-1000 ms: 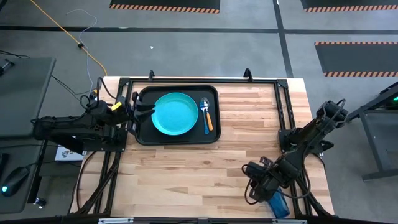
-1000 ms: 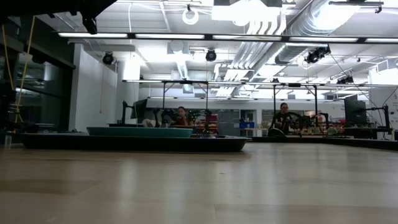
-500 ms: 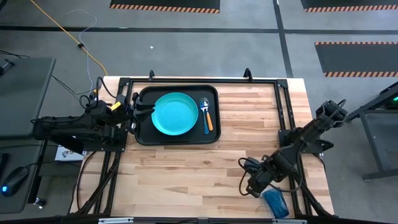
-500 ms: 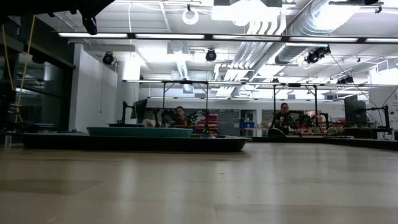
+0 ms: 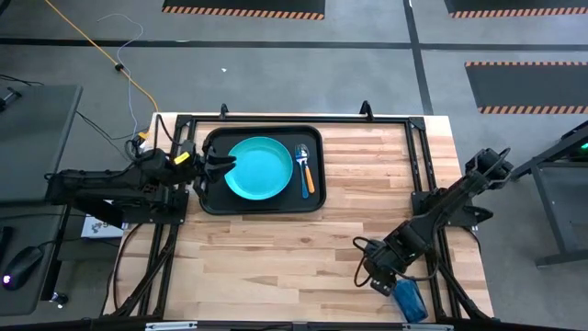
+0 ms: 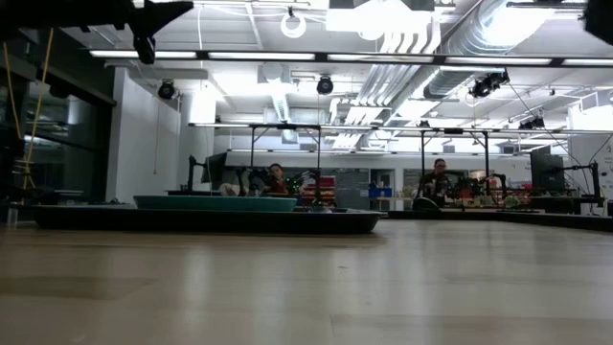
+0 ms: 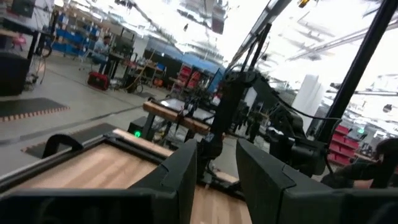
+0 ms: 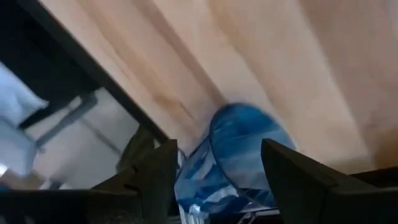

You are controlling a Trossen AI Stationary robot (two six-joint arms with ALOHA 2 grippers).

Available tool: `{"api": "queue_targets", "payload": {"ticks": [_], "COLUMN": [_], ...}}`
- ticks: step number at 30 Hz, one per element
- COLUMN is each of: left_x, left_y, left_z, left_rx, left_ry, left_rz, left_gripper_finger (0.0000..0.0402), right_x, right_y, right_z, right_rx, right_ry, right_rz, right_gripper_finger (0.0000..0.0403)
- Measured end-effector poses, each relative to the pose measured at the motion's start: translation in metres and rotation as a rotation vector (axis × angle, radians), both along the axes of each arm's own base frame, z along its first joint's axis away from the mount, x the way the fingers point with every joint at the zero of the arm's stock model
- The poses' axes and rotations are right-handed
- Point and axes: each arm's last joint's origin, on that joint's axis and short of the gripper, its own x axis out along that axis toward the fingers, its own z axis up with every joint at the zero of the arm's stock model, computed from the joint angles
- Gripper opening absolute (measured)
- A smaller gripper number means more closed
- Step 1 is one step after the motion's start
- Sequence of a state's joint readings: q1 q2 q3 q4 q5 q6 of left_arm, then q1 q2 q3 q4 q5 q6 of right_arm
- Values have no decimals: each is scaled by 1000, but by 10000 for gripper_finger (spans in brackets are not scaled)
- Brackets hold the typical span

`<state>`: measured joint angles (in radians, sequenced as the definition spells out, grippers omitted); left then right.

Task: Pick and place plate/cup/fork/spoon on tray
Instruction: Put the blue cup on the black serving tray to the top left of the blue plate

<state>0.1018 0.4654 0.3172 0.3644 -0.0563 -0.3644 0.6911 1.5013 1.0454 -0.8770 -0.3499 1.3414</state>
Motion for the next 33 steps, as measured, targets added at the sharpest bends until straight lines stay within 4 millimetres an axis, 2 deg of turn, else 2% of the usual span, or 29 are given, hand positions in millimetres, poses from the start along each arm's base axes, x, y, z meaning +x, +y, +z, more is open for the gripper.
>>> {"api": "queue_targets", "payload": {"ticks": [6, 14, 26, 33], "left_x": [5, 7, 7, 7], "left_y": [1, 1, 1, 1], "left_z": [-3, -3, -3, -3], "left_rx": [-2, -2, -2, -2], "left_ry": [23, 21, 23, 23], "left_rz": [0, 0, 0, 0], "left_gripper_finger": [102, 102, 102, 102], "right_x": [-6, 0, -1, -6], "right_y": [-3, 9, 17, 23], "right_z": [-24, -22, -43, -45], "right_rx": [41, 185, 130, 178], "right_ry": [32, -25, 45, 98], "right_rz": [18, 12, 68, 104], "right_gripper_finger": [225, 225, 225, 225]}}
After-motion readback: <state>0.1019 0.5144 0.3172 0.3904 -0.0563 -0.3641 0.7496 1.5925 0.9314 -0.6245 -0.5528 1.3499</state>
